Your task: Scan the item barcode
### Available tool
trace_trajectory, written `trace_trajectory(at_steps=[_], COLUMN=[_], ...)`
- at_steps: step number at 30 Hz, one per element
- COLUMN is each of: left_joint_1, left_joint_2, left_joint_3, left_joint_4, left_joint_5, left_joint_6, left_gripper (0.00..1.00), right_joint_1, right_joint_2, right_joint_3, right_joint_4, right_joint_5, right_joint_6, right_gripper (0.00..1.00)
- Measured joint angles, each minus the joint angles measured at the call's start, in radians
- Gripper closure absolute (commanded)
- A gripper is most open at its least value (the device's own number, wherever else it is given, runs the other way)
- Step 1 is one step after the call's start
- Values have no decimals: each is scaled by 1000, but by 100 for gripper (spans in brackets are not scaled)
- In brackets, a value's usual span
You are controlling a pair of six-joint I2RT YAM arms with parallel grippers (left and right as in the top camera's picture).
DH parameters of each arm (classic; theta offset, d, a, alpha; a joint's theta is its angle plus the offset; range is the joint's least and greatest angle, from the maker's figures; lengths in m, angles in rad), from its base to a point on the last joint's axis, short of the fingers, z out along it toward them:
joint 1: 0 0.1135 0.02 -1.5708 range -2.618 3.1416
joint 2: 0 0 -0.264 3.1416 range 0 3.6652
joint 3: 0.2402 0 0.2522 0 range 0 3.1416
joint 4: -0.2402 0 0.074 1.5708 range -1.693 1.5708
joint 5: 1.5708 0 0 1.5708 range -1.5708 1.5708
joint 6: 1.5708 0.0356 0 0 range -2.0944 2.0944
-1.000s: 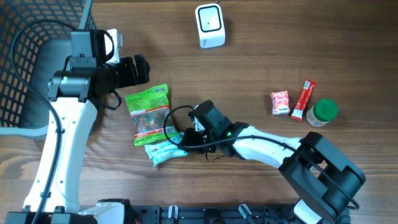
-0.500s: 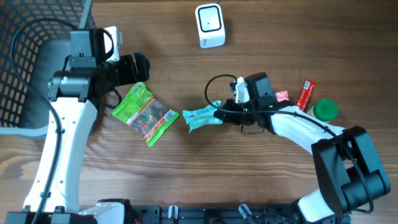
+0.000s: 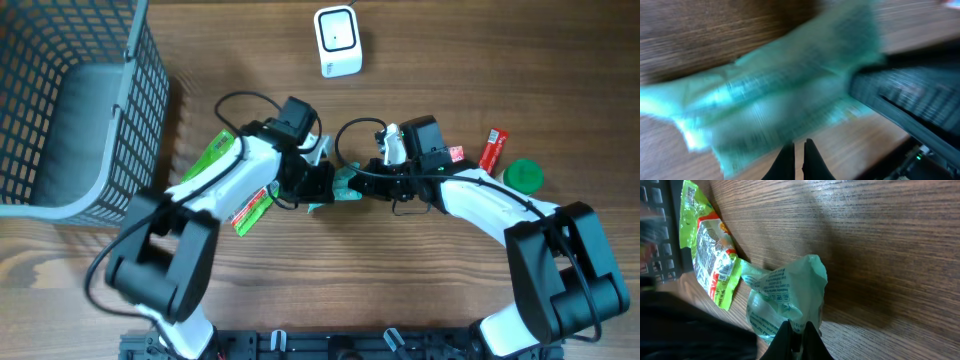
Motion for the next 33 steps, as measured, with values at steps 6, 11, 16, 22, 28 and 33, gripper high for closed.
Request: trace_trajectory(at_steps=[6,11,16,22,28,33], left_joint_1=[-11,84,119,73,50,50], left_joint_2=[128,-55,-38,101,109,46], left_joint_3=[-10,16,28,32,42,45], left_joint_4=[35,-47,39,47,45,31], left_joint_5=[48,9,-22,-24,-24,-54], left_joint_6=[-29,-30,-30,-51,-53,-56], left_gripper=[96,96,96,96,96,96], right_joint_1=[-1,-1,-1,-1,-90,-84], right_joint_2=[0,0,0,-1,-45,-64], right_joint_3=[0,0,0,0,142,191], right_joint_4=[-9,-22,-27,-58,-300,-316], right_joint_5=[14,27,32,58,-26,-197], right_joint_6=[0,0,0,-16,-72,-80], right_gripper=[96,95,87,44,76,96])
